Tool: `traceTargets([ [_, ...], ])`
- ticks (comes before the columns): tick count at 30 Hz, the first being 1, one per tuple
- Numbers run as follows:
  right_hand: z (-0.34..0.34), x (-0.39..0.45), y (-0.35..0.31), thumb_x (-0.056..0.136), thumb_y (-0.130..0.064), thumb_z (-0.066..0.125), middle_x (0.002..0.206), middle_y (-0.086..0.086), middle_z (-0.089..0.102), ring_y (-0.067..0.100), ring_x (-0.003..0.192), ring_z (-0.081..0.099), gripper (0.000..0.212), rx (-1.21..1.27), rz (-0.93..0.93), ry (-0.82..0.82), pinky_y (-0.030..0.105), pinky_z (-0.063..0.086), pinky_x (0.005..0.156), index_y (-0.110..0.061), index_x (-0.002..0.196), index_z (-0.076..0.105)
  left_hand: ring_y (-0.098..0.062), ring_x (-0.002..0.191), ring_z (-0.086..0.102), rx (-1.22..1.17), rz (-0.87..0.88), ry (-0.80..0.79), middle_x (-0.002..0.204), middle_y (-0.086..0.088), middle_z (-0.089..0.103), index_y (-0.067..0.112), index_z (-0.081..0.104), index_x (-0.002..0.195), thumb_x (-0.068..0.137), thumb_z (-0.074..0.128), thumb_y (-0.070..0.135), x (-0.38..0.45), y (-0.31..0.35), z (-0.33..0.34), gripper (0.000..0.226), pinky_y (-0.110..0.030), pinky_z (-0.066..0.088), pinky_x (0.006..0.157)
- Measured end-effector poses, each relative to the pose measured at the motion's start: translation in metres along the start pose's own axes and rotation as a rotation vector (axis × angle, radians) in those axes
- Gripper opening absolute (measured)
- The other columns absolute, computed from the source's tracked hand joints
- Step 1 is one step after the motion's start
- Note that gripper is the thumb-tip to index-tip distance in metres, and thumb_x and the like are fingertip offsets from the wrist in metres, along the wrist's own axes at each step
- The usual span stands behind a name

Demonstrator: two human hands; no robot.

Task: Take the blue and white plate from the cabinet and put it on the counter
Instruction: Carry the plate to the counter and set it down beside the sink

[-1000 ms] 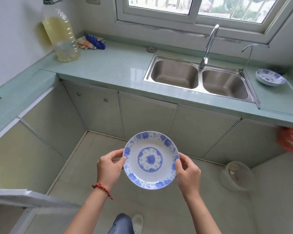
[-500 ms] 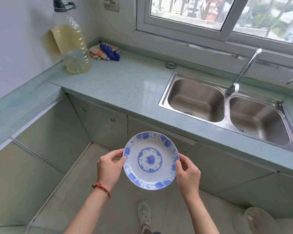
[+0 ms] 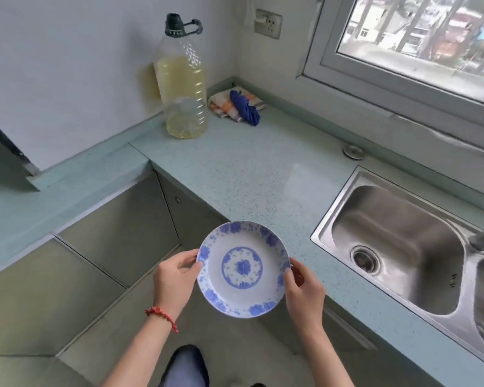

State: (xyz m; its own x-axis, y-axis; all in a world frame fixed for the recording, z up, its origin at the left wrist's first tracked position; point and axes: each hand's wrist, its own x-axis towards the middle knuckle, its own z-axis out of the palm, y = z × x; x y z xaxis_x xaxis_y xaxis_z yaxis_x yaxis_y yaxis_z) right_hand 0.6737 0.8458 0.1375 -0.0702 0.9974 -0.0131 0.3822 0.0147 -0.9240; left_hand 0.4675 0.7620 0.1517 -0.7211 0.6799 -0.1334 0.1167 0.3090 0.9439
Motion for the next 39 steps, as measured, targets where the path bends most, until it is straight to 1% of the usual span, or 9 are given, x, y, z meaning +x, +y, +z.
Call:
traceTargets([
  [6, 0.048, 0.064, -0.004, 0.084, -0.010, 0.059, 0.072, -0.018, 0.062, -0.007, 0.066, 0.060, 0.020, -0.014, 0.016, 0.025, 0.005, 0.046, 0.052, -0.012, 0.103, 0.065, 0.006, 0.071, 0.065, 0.014, -0.004, -0.041, 0.080, 0.005, 0.071, 0.014, 0.072, 0.089, 0.074, 0.068, 0.003, 0.085, 0.004, 0.013, 0.020, -0.006, 0.050, 0.058],
  [9, 0.070, 0.096, -0.011, 0.084, -0.010, 0.059, 0.070, -0.012, 0.064, 0.003, 0.062, 0.062, 0.021, -0.011, 0.050, 0.094, 0.011, 0.049, 0.051, -0.012, 0.104, 0.065, 0.012, 0.071, 0.063, 0.052, 0.020, -0.115, 0.079, 0.007, 0.071, 0.015, 0.072, 0.090, 0.074, 0.068, 0.003, 0.136, 0.014, 0.021, 0.020, -0.001, 0.047, 0.056],
  [12, 0.090, 0.122, -0.019, 0.084, -0.009, 0.059, 0.072, -0.006, 0.066, 0.006, 0.065, 0.062, 0.021, -0.009, 0.099, 0.156, 0.016, 0.051, 0.054, -0.011, 0.104, 0.065, 0.006, 0.069, 0.065, 0.106, 0.051, -0.187, 0.078, 0.006, 0.071, 0.014, 0.072, 0.090, 0.074, 0.068, 0.004, 0.184, 0.025, 0.028, 0.019, -0.001, 0.047, 0.057],
  [16, 0.106, 0.146, -0.025, 0.084, -0.010, 0.059, 0.071, -0.017, 0.063, -0.006, 0.064, 0.061, 0.021, -0.003, 0.150, 0.274, 0.007, 0.045, 0.048, -0.011, 0.104, 0.065, -0.001, 0.073, 0.063, 0.172, 0.095, -0.280, 0.082, 0.002, 0.070, 0.012, 0.071, 0.091, 0.075, 0.069, 0.007, 0.237, 0.039, 0.047, 0.018, -0.011, 0.048, 0.060],
  [20, 0.106, 0.160, -0.024, 0.084, -0.009, 0.059, 0.068, -0.021, 0.060, 0.000, 0.061, 0.061, 0.021, -0.040, 0.216, 0.383, 0.013, 0.046, 0.052, -0.011, 0.103, 0.065, -0.013, 0.076, 0.065, 0.193, 0.123, -0.397, 0.082, 0.001, 0.069, 0.009, 0.070, 0.093, 0.075, 0.070, 0.007, 0.265, 0.051, 0.080, 0.019, -0.026, 0.053, 0.068],
  [23, 0.097, 0.168, -0.019, 0.083, -0.008, 0.059, 0.069, -0.021, 0.060, 0.003, 0.062, 0.061, 0.021, -0.037, 0.261, 0.439, 0.013, 0.045, 0.054, -0.010, 0.104, 0.065, -0.016, 0.075, 0.065, 0.200, 0.137, -0.462, 0.084, 0.000, 0.069, 0.009, 0.070, 0.093, 0.074, 0.070, 0.007, 0.274, 0.053, 0.104, 0.019, -0.031, 0.055, 0.071],
  [27, 0.087, 0.185, -0.005, 0.083, -0.007, 0.059, 0.068, -0.021, 0.061, -0.008, 0.064, 0.059, 0.021, -0.050, 0.305, 0.462, 0.005, 0.043, 0.049, -0.011, 0.103, 0.066, -0.020, 0.076, 0.066, 0.215, 0.113, -0.503, 0.085, 0.000, 0.069, 0.007, 0.069, 0.095, 0.075, 0.070, 0.005, 0.282, 0.050, 0.136, 0.021, -0.035, 0.056, 0.072],
  [33, 0.081, 0.212, 0.020, 0.084, -0.010, 0.058, 0.066, -0.013, 0.062, 0.004, 0.061, 0.059, 0.024, -0.106, 0.352, 0.403, 0.032, 0.054, 0.060, -0.013, 0.107, 0.064, -0.020, 0.073, 0.066, 0.237, 0.039, -0.485, 0.084, -0.003, 0.069, 0.006, 0.069, 0.096, 0.074, 0.069, 0.003, 0.295, 0.041, 0.173, 0.021, -0.033, 0.056, 0.071],
  [39, 0.086, 0.239, 0.037, 0.085, -0.011, 0.058, 0.071, -0.004, 0.062, 0.000, 0.063, 0.056, 0.025, -0.137, 0.356, 0.383, 0.008, 0.042, 0.054, -0.012, 0.110, 0.062, -0.018, 0.076, 0.065, 0.240, -0.011, -0.441, 0.085, -0.003, 0.070, 0.008, 0.070, 0.094, 0.074, 0.069, 0.001, 0.311, 0.031, 0.199, 0.021, -0.032, 0.053, 0.077],
])
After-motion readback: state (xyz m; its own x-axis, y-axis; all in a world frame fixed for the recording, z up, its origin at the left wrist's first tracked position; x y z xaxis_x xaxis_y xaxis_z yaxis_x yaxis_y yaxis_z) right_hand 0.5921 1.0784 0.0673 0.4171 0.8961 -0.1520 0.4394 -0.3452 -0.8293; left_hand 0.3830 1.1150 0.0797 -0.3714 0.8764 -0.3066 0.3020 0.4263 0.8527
